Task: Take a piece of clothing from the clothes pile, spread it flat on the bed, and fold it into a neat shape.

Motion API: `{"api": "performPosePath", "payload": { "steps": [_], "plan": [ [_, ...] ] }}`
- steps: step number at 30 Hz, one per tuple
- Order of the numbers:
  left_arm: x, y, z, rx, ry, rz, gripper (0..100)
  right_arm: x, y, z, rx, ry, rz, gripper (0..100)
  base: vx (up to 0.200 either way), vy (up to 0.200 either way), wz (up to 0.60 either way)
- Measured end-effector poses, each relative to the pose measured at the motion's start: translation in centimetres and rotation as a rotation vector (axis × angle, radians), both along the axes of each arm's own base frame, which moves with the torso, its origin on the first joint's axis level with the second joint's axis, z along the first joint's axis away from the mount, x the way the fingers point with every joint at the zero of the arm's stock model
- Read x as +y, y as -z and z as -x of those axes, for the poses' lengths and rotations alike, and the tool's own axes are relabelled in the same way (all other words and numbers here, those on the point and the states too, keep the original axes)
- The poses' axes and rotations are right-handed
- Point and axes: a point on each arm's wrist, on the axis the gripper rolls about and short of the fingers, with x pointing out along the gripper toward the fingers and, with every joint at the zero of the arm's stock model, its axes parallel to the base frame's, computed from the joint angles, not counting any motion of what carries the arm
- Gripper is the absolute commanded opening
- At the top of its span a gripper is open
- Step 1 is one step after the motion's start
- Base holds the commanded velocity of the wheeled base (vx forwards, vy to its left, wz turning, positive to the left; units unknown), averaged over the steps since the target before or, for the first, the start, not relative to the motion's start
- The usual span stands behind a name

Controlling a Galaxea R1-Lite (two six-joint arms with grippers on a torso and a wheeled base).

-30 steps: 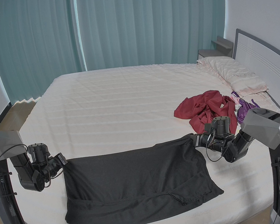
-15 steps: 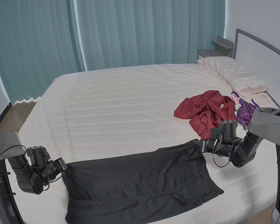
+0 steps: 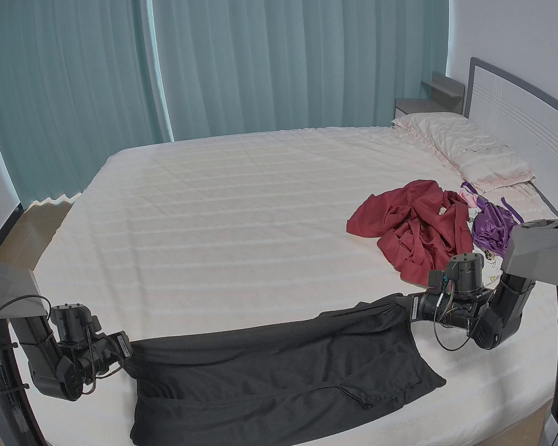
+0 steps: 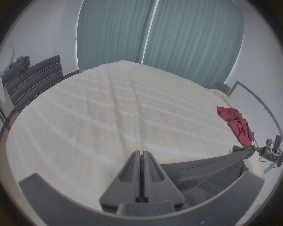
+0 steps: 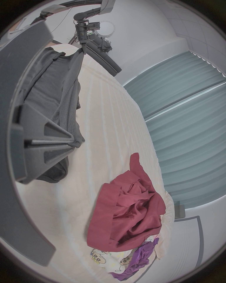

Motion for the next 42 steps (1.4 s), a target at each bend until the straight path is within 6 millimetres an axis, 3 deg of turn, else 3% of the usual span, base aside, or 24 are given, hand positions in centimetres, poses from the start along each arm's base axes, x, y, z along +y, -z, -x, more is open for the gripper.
{"api": "performPosePath", "payload": {
  "steps": [14,25,26,27,34,42],
  "plan": [
    [-0.4,1.3,2.5,0.109,0.035,-0.021,0,-0.6,1.8,3.0,0.065,-0.04,0.035,0,0.0,0.0,0.0],
    [-0.9,4.4,4.6,0.211,0.107,-0.09,0,-0.9,3.8,4.9,0.094,-0.06,0.06,0,0.0,0.0,0.0],
    [-1.0,4.7,5.0,0.226,0.112,-0.091,0,-1.0,4.1,5.1,0.105,-0.061,0.063,100,0.0,0.0,0.0],
    [-1.0,4.9,5.2,0.238,0.115,-0.091,100,-1.0,4.2,5.2,0.113,-0.061,0.064,100,0.0,0.0,0.0],
    [-1.2,5.4,6.0,0.253,0.116,-0.085,100,-1.3,4.5,5.8,0.132,-0.056,0.062,100,0.0,0.0,0.0],
    [-0.7,4.8,6.6,0.213,0.03,-0.003,100,-2.3,2.4,5.4,0.075,-0.005,0.012,100,0.0,0.0,0.0]
  ]
}}
